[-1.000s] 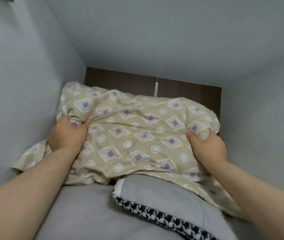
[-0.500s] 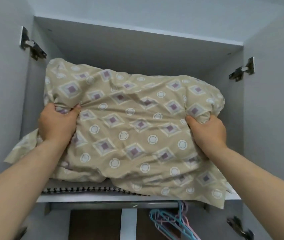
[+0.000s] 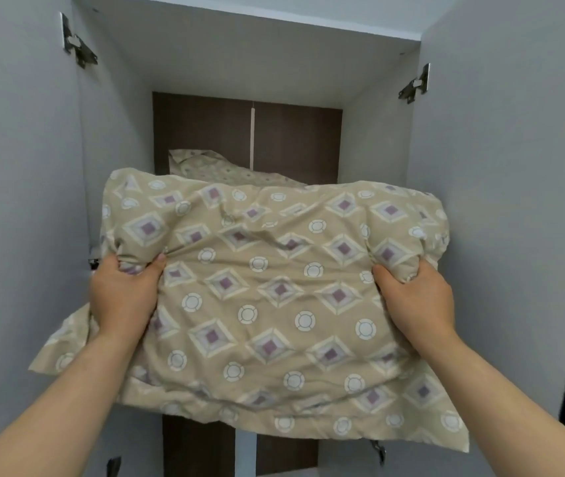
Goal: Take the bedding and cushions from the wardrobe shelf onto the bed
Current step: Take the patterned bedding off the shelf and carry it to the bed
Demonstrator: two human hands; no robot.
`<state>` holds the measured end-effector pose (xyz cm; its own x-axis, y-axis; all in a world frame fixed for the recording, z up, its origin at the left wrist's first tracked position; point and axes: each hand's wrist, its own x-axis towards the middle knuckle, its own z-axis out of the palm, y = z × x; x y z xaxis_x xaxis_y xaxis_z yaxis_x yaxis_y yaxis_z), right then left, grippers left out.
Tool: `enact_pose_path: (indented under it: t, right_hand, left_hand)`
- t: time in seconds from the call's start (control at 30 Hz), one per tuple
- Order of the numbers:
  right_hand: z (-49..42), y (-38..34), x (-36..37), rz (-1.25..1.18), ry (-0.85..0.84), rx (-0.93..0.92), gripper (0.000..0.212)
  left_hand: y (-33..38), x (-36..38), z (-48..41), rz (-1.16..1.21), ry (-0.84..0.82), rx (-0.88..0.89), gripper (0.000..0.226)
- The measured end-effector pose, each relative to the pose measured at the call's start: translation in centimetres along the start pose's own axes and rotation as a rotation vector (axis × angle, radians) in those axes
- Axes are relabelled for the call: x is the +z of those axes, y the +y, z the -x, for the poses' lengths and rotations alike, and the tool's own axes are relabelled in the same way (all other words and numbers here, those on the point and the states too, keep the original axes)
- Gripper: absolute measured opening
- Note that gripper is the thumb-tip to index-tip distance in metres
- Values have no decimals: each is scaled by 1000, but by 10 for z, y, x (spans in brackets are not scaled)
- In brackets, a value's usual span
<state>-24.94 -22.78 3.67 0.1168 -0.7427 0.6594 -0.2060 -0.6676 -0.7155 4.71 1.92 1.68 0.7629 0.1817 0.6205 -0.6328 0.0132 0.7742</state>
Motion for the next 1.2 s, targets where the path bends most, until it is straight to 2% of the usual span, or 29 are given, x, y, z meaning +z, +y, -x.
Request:
enact_pose_path:
  t: [0.1,0.2,0.27,0.37,0.57,0.9,1.2]
  right_hand:
    - [38,2,-28,62,3,15,50]
    - [77,-4,-49,159,75,72,49]
    - [87,-3,-57,150,85,82,48]
    - [107,-7,-67,158,101,89,43]
    - [177,-20,-145,315,233,161,41]
    - [278,-62,-370,571,560,231,39]
    - [385,-107,-551,756,800,313,39]
  left_hand:
    - [-12,-10,25,44,-68,-46,42]
    - [-24,-17,38,109,-224,-103,36]
    - [-29,-17,43,121,-221,-97,33]
    - [-35,-23,48,127,-208,-97,37]
    - [-24,-25,107,203,-392,-161,46]
    - [133,3,262,461,-718,-161,54]
    - [285,-38,413,649,-993,-147,47]
